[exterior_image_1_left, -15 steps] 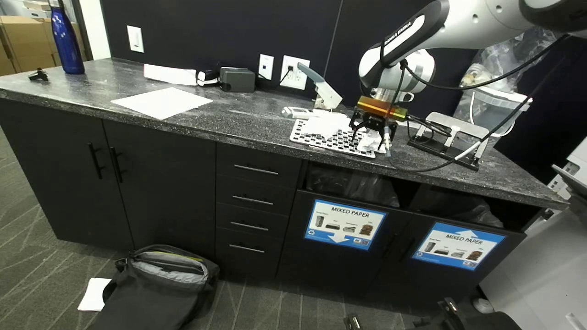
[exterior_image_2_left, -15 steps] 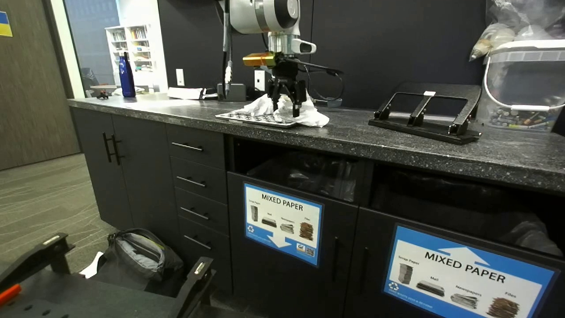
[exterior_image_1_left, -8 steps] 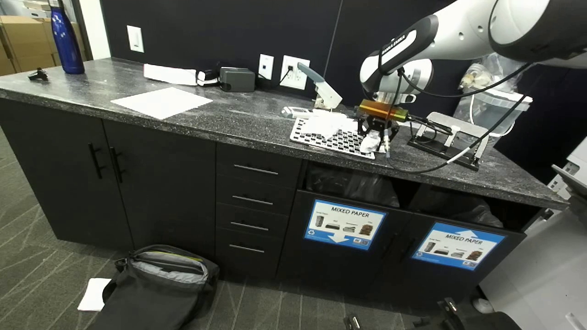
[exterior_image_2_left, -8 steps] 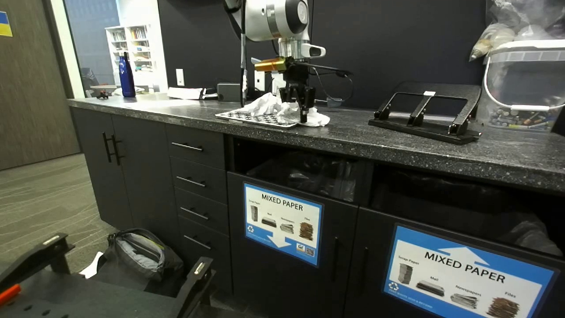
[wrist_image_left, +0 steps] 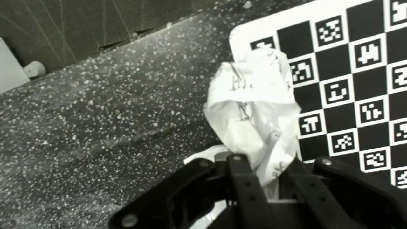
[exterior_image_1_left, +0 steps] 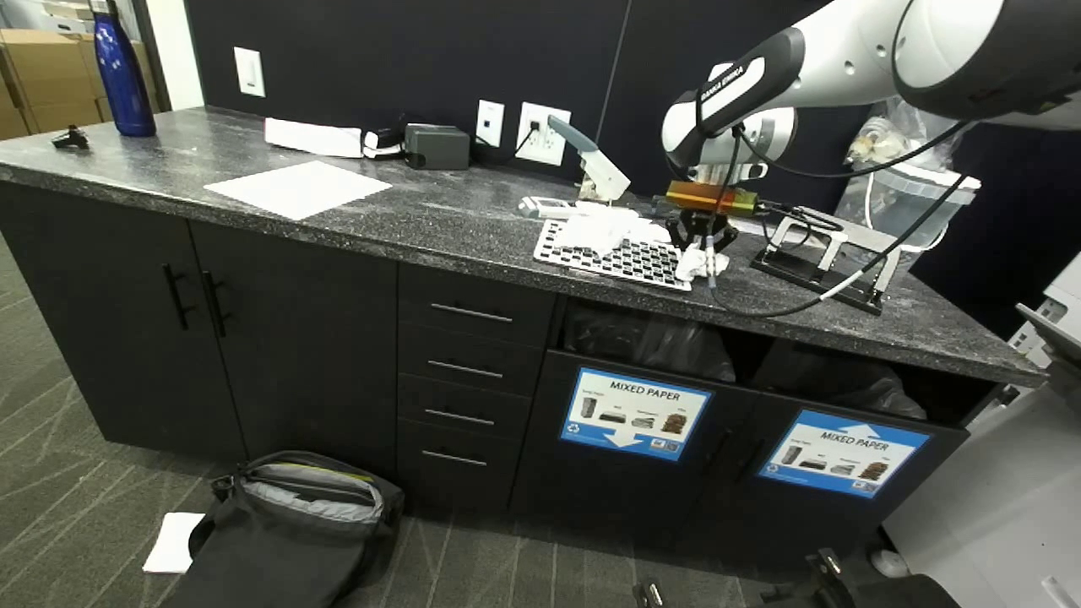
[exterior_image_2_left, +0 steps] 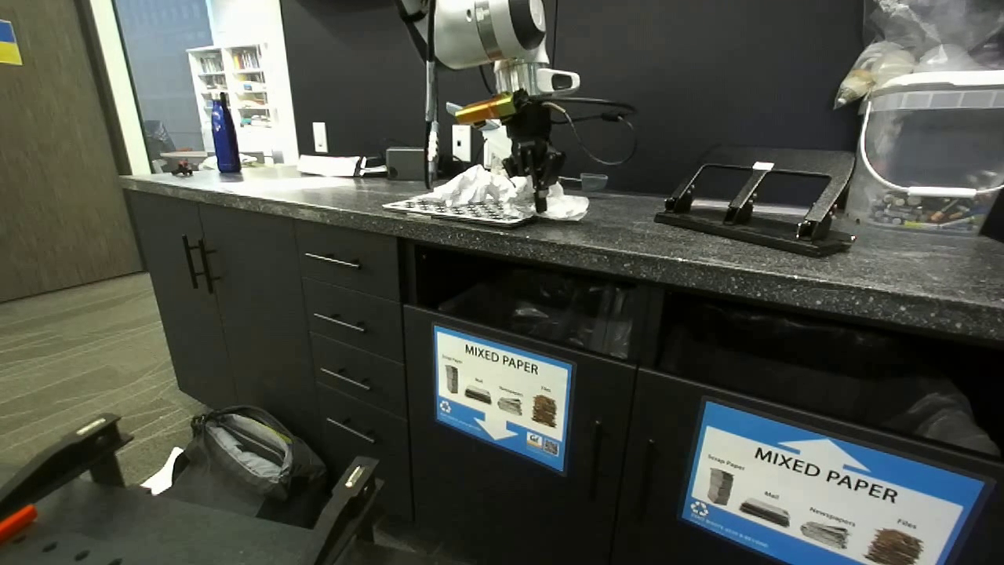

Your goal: Put the white pieces of paper in the left bin

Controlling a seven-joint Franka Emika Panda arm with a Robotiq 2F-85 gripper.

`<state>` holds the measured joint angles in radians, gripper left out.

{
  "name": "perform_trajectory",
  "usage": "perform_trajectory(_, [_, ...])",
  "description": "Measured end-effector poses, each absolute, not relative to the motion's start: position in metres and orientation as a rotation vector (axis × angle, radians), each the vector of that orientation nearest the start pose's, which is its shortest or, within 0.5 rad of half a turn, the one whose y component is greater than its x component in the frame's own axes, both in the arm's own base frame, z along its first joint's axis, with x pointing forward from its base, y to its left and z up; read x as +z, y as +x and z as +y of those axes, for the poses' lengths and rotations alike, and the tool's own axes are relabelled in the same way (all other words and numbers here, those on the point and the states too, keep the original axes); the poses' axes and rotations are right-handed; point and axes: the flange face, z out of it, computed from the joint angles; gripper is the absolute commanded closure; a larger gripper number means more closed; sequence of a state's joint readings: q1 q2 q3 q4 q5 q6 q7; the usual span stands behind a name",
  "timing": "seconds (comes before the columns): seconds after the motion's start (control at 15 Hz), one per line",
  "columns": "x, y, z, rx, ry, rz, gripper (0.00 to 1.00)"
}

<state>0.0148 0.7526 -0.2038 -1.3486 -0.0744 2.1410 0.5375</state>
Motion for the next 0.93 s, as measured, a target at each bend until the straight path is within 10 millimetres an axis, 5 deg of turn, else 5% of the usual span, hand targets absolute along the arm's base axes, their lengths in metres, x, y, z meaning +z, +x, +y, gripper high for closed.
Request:
perform_trajectory(0.33, [0.293,0.698,-0.130,-0.100,-3.321,0.984,0.83])
perform_trajectory(0.93, [0.259,0.551,-0.147,0.442,-3.214,0.473,0.84])
